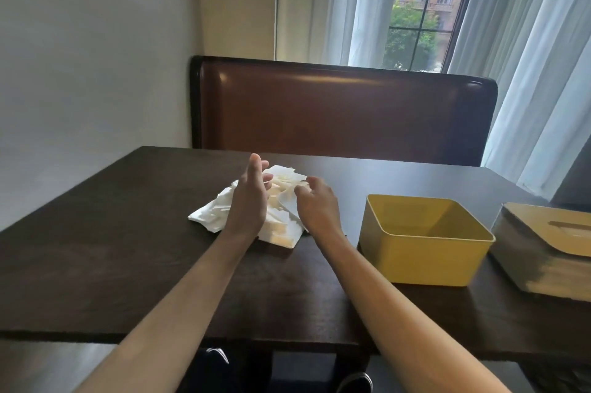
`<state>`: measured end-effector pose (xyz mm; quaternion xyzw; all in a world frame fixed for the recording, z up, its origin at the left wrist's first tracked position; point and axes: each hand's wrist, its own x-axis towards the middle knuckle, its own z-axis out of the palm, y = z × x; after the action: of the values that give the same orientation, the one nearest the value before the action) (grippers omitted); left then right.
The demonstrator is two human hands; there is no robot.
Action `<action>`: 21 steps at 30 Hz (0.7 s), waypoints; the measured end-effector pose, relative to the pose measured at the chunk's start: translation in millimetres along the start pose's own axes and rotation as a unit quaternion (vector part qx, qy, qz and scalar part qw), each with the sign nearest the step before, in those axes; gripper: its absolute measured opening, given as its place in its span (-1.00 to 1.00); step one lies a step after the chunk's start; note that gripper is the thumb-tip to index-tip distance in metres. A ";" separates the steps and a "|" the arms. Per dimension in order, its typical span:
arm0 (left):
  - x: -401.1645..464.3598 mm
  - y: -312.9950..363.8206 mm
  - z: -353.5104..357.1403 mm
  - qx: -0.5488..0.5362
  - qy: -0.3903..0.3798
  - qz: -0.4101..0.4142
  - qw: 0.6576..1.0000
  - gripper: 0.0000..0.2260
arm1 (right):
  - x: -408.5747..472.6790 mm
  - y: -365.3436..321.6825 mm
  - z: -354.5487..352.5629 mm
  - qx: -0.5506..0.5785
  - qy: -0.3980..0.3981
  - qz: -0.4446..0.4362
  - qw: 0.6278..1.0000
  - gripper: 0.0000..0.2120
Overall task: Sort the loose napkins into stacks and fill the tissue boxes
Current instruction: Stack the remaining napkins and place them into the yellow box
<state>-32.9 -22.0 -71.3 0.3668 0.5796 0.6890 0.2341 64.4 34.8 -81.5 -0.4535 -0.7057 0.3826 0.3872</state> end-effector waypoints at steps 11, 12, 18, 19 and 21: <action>40.7 -42.9 -5.9 -0.027 -0.027 0.042 0.998 -0.59 | 49.6 48.3 28.7 -0.172 0.024 0.032 0.984 -0.76; 40.9 -48.3 -6.9 -0.033 -0.023 0.043 0.998 -0.61 | 49.8 53.8 29.6 -0.167 0.025 0.027 0.985 -0.79; 47.5 -59.0 -10.9 -0.076 -0.016 0.016 0.997 -0.59 | 56.3 61.2 29.4 -0.208 -0.025 0.014 0.978 -0.73; 47.4 -58.8 -11.3 -0.087 -0.014 0.012 0.996 -0.59 | 55.4 60.0 27.8 -0.186 -0.016 0.012 0.982 -0.75; 45.7 -59.2 -12.7 -0.100 -0.012 0.012 0.995 -0.60 | 51.8 55.4 21.1 -0.127 0.017 -0.002 0.992 -0.88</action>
<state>-77.3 17.1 -118.8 0.3565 0.5010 0.7415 0.2683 49.6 95.7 -129.1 -0.5036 -0.7430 0.2815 0.3393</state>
